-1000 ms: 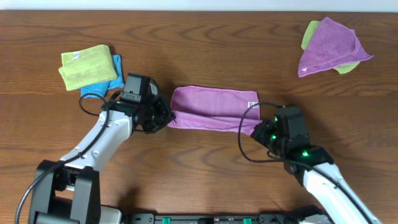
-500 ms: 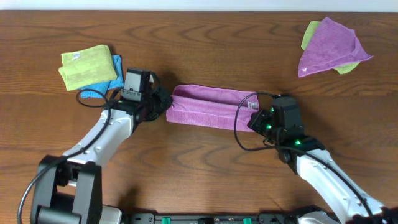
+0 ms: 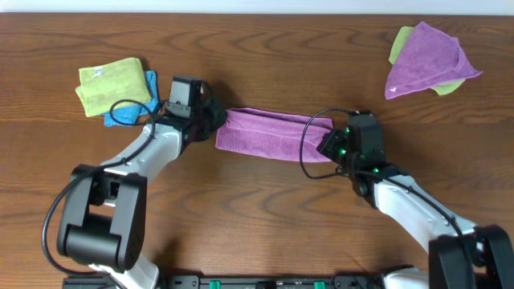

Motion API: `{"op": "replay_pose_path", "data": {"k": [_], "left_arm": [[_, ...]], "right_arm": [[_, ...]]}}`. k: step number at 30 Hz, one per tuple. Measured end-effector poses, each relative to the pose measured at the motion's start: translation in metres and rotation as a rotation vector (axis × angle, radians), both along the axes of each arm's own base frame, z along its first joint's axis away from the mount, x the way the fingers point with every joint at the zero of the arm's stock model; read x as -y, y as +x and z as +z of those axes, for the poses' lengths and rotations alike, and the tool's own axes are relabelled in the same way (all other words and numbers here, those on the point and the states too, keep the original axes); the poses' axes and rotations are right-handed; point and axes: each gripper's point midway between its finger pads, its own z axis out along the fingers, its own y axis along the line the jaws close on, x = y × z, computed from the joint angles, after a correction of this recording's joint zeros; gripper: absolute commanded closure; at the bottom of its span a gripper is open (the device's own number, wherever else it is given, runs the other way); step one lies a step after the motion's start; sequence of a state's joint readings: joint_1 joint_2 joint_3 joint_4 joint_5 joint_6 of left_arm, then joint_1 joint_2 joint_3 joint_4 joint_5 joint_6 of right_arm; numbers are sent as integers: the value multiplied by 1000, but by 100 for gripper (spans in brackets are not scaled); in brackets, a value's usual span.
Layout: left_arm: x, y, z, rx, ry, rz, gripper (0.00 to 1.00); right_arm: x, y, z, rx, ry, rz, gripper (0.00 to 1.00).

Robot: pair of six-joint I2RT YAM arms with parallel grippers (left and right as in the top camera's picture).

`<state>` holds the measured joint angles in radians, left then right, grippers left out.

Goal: Fold the cloth

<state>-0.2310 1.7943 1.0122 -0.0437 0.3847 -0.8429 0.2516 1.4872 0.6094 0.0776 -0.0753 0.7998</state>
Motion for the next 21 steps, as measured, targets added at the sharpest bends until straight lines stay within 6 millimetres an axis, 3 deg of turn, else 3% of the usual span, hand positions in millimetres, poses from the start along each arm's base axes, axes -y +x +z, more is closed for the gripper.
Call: {"op": "replay_pose_path", "data": {"k": [8,21], "left_arm": [[5,14,-10,-9,6,-2,94],[10,26,-13,34,19,1,94]], "right_arm": [[-1,14,-7,8,-17,-2,99],[7,20,-16,11,-60,-6,99]]}}
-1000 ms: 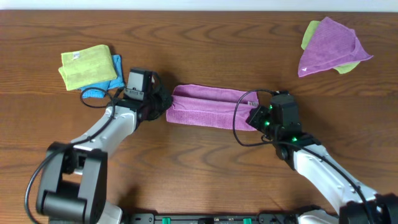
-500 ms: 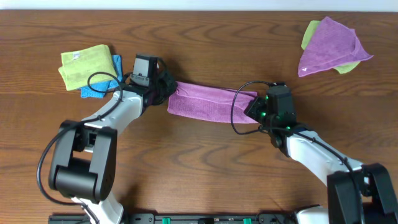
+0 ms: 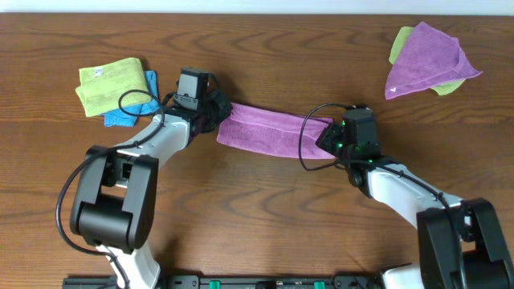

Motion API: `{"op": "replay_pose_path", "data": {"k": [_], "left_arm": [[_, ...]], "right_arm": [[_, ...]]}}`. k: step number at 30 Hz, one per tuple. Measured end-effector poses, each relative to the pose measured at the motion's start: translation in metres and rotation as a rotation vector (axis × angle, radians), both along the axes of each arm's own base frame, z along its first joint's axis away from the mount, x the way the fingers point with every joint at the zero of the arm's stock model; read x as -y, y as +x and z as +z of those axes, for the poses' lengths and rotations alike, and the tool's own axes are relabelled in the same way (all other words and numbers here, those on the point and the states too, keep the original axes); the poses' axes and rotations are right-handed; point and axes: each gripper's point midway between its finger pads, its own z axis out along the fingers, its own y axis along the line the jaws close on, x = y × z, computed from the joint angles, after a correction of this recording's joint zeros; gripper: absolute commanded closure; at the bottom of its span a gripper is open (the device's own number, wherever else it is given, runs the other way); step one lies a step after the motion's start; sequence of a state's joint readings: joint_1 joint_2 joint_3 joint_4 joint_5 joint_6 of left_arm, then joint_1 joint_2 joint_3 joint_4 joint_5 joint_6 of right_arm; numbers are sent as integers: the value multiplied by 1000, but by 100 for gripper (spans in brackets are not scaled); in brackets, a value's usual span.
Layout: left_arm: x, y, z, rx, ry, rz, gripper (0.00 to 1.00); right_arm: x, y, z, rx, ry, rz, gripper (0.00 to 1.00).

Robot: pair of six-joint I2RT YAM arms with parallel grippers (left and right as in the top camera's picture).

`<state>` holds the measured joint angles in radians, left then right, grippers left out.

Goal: Fold the cloth

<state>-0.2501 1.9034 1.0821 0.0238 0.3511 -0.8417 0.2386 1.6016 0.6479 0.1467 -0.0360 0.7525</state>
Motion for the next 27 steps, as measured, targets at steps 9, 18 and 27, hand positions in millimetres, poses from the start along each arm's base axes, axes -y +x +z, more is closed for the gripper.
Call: {"op": "replay_pose_path", "data": {"k": [9,18,27], "left_arm": [[5,-2,-15,-19,13,-9,89],[5,2,-13,-2,16,-5,71],[4,2,-13,1,21,-2,10]], "right_arm": [[3,2,1,15,-23,0,97],[4,7,5,43,-43,9,35],[2,13,12,75,-35,14,12]]}}
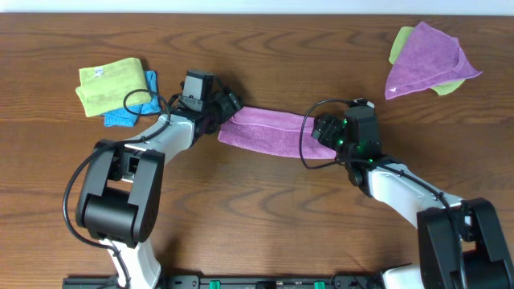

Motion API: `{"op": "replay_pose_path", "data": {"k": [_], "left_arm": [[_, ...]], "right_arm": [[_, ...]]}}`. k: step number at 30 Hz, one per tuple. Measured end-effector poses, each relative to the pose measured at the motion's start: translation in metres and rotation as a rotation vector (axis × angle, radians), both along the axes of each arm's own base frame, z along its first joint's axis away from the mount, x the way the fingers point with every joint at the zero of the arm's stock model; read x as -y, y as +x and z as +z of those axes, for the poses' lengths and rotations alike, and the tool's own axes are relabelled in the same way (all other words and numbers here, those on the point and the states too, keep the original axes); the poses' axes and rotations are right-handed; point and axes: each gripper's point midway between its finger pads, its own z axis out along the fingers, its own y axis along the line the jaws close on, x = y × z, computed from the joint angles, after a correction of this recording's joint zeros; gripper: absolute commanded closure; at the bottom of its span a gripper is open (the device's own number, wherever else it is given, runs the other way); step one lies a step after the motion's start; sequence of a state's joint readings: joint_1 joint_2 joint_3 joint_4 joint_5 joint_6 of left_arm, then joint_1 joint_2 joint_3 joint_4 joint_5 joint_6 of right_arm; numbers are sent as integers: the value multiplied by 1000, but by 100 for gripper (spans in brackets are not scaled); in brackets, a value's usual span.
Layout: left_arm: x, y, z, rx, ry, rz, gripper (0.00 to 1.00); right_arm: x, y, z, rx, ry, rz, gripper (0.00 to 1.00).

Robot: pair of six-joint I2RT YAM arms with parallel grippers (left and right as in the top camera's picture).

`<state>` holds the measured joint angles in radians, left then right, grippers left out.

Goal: Fold the cloth

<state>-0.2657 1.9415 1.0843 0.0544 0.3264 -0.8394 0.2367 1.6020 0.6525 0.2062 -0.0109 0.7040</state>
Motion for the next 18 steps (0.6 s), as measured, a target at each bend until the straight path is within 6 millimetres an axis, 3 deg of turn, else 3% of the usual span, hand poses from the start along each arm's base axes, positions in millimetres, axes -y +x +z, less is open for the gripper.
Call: {"op": "replay_pose_path", "data": {"k": [3,10,13,15,18], "left_arm": [[0,-1,-1,-5,0,-3,4],[-9,-11,1,-43,32,-23,3],[-18,-19,13,-54,50,-28,5],[-21,-23,21,-55,58,-34,14],[-23,-29,37,-41,67,-50,49]], "right_arm": [[-3,-1,0,-1,7,14,1],[-5,-8,-1,-32,15,30,1],[-4,-13,5,-38,16,32,1],[-3,-17,12,-40,17,33,1],[-2,-24,21,-48,22,28,1]]}}
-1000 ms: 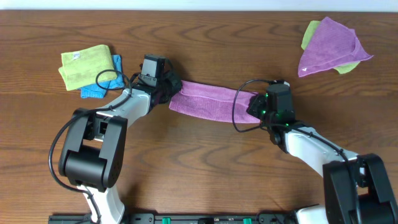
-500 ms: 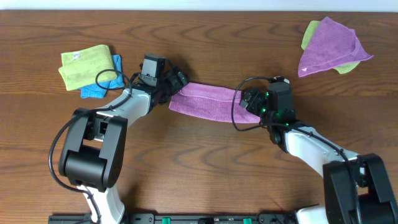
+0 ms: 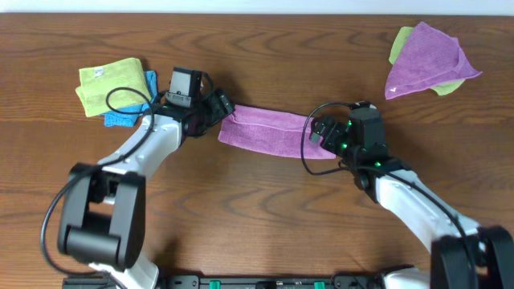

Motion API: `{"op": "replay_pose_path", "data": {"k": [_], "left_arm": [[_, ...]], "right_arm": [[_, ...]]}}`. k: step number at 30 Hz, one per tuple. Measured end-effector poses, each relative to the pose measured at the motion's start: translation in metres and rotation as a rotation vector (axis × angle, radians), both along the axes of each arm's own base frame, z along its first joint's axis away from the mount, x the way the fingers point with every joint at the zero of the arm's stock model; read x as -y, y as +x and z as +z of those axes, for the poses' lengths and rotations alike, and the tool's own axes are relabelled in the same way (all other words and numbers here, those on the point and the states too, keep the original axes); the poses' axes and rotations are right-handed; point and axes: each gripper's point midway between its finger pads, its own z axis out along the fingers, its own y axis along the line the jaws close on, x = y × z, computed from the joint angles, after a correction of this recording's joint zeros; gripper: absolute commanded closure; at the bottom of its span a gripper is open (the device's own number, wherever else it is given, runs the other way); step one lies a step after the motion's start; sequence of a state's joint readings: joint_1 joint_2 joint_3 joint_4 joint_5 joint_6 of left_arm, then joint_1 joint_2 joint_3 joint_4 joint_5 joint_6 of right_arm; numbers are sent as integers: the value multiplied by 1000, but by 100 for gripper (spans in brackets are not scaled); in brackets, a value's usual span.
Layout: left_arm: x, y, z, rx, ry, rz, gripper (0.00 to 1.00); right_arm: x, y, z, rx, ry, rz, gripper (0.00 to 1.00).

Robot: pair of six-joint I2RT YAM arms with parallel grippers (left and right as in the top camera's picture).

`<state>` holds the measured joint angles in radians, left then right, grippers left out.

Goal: Fold the cloth

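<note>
The purple cloth [image 3: 269,132] lies on the table as a long folded strip, running from upper left to lower right. My left gripper [image 3: 222,106] stands at the strip's left end with its fingers spread, open, and nothing shows between them. My right gripper [image 3: 317,134] is over the strip's right end. Its fingers also look parted and it appears open. The cloth lies flat, lifted by neither gripper.
A yellow-green cloth [image 3: 108,84] lies folded on a blue one [image 3: 128,112] at the back left, close behind my left arm. A crumpled purple cloth [image 3: 426,64] over a green one [image 3: 399,42] sits at the back right.
My left wrist has drawn back a little to the left and my right wrist slightly to the right. The purple strip stayed where it was, so both ends have been let go.
Both grippers were at the ends of the purple strip, which lay lower on the table. At the two moments after that, the strip and both grippers stood a little farther back each time. Now the strip rests there and both grippers have eased off its ends.
</note>
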<state>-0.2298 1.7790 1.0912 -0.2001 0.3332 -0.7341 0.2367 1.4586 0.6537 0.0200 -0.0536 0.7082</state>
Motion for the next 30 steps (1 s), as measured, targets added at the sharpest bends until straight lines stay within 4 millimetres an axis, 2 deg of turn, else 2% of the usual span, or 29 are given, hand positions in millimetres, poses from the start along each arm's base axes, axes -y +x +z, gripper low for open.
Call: {"op": "replay_pose_path", "data": {"k": [1,4,7,15,22,25,30], "left_arm": [[0,-2,6,9,1,-9,61],[4,-5,20,31,-18,-33,76],[9,-9,24,25,-47,-54,94],[14,-15,23,-6,-69,-66,94],[25,-7,20,41,-36,-68,94],[31,-7,10,31,-19,-75,94],[31,-8,-11,-6,5,-70,94]], "right_arm": [[1,-3,3,-2,2,-4,1],[3,-12,11,-20,16,-18,1],[5,-25,15,-59,37,-46,2],[-3,-43,36,-79,147,-59,1],[-6,-64,20,-212,195,-87,1],[-5,-75,12,-274,205,-113,1],[-4,-77,7,-304,211,-134,1]]}}
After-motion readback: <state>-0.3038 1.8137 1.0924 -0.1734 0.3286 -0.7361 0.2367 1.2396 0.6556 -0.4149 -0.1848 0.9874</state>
